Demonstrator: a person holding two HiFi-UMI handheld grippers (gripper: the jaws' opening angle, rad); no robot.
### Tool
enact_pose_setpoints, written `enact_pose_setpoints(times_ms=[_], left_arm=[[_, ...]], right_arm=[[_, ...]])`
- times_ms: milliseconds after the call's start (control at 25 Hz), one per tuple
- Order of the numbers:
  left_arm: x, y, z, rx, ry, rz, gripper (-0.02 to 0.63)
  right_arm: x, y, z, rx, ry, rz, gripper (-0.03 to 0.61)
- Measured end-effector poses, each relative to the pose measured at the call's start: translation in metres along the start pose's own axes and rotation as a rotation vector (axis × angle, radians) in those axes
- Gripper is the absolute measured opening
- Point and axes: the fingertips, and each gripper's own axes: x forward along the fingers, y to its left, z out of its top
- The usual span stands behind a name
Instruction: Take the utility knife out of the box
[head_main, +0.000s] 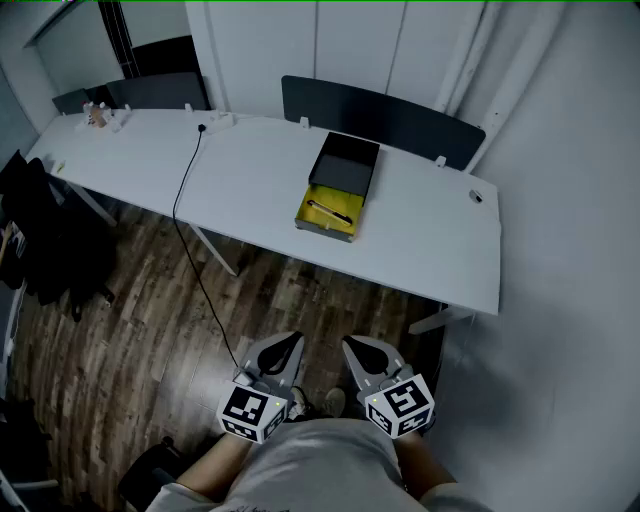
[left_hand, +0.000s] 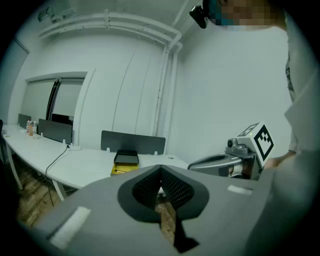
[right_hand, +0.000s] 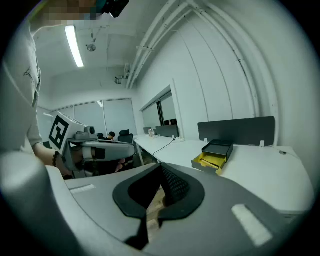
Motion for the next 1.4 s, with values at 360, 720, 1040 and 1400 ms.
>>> enact_pose_setpoints(times_ms=[360, 720, 1040, 1400], left_arm=[[-0.004, 0.000, 0.000, 0.003, 0.004, -0.006, 0.000], [-0.007, 0.008, 0.001, -0.003, 0.000, -0.018, 0.000], [-0.015, 0.034, 0.003, -0.007, -0.017, -0.030, 0.000], [-0.023, 0.060, 0.005, -0.001, -0.021, -0.050, 0.000]], right_arm=[[0.001, 0.007, -0.002, -0.005, 0.006, 0.005, 0.014], [0.007, 0.008, 0.001, 0.020, -0.008, -0.029, 0.014], [0.030, 0.021, 0.006, 0.015, -0.010, -0.029, 0.014], [0.048, 0.030, 0.014, 0.036, -0.030, -0.058, 0.014]])
